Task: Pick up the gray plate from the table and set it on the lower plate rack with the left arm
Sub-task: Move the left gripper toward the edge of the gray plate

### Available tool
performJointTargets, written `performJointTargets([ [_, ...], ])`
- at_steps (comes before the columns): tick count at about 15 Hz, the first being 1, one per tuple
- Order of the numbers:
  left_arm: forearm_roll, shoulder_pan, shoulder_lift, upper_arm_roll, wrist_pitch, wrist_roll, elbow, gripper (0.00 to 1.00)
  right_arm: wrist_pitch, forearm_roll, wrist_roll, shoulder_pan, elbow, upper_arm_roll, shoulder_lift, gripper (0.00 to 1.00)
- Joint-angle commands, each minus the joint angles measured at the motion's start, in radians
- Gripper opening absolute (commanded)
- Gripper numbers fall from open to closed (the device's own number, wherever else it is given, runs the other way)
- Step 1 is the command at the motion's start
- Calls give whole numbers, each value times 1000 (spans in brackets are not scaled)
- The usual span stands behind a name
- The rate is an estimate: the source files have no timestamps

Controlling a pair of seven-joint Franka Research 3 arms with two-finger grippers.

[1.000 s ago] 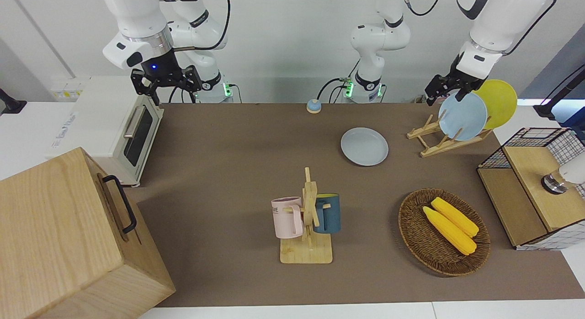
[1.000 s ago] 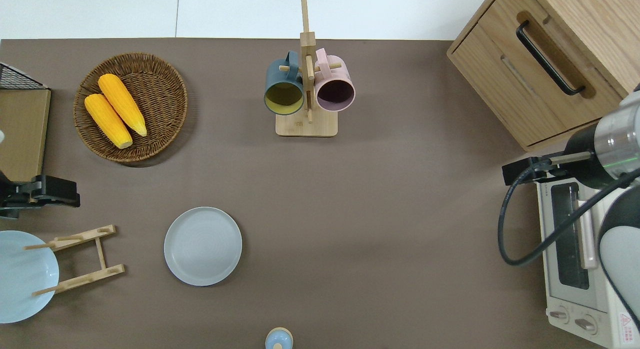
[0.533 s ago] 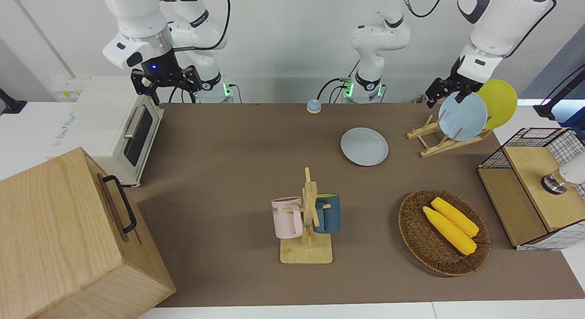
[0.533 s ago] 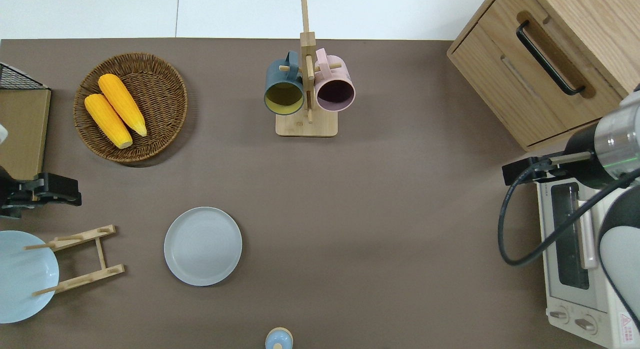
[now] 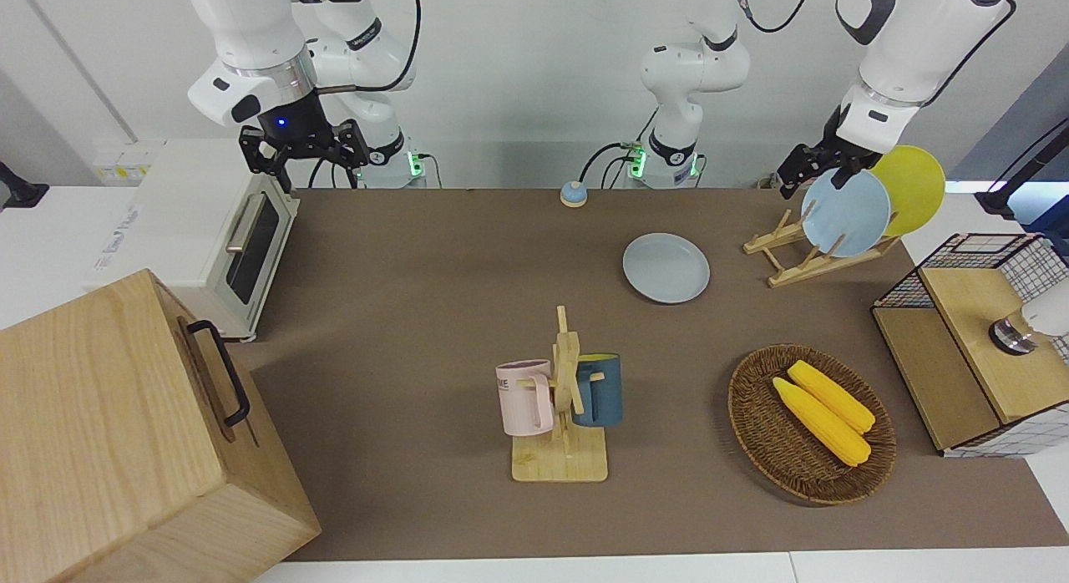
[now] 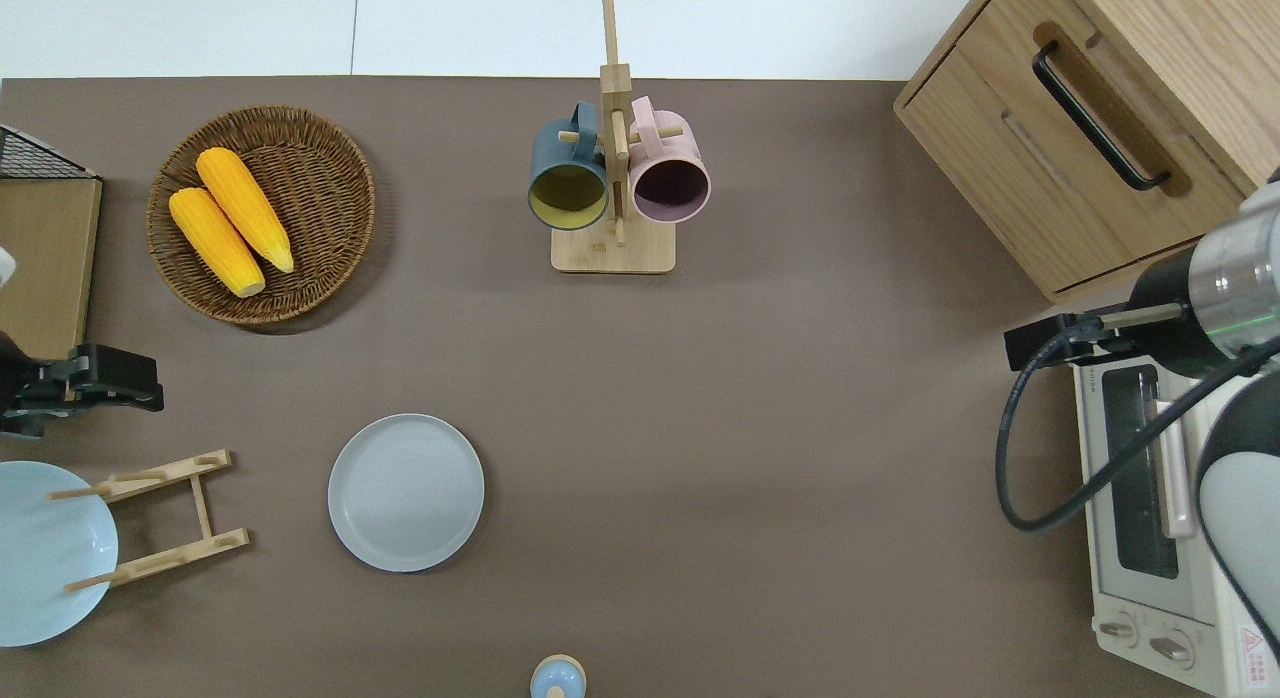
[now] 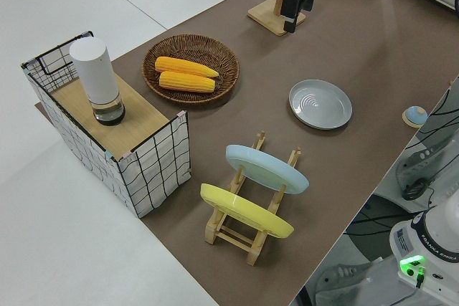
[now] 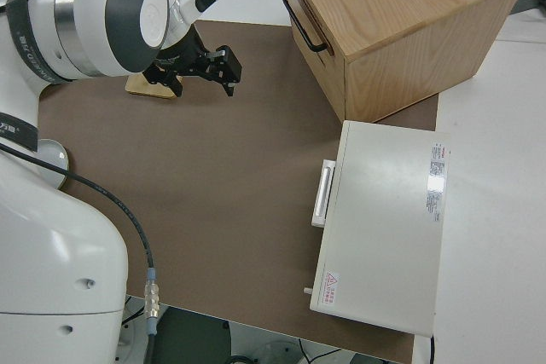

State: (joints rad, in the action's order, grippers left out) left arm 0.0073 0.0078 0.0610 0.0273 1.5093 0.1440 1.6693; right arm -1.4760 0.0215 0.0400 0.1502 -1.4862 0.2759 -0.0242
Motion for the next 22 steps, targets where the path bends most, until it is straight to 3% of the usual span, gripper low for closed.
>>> performJointTargets([
  [1,13,-6,9,2,41,16,56,993,14,1,12,19,9,17,1,983],
  [6,8,-11,36,0,147,16,194,993,13,1,12,19,9,17,3,983],
  [10,0,-17,74,-7,307,17,378,991,14,1,12,19,9,17,1,983],
  [22,-1,-15,103,-44,704,85,745,991,13,1,12,20,9,17,1,983],
])
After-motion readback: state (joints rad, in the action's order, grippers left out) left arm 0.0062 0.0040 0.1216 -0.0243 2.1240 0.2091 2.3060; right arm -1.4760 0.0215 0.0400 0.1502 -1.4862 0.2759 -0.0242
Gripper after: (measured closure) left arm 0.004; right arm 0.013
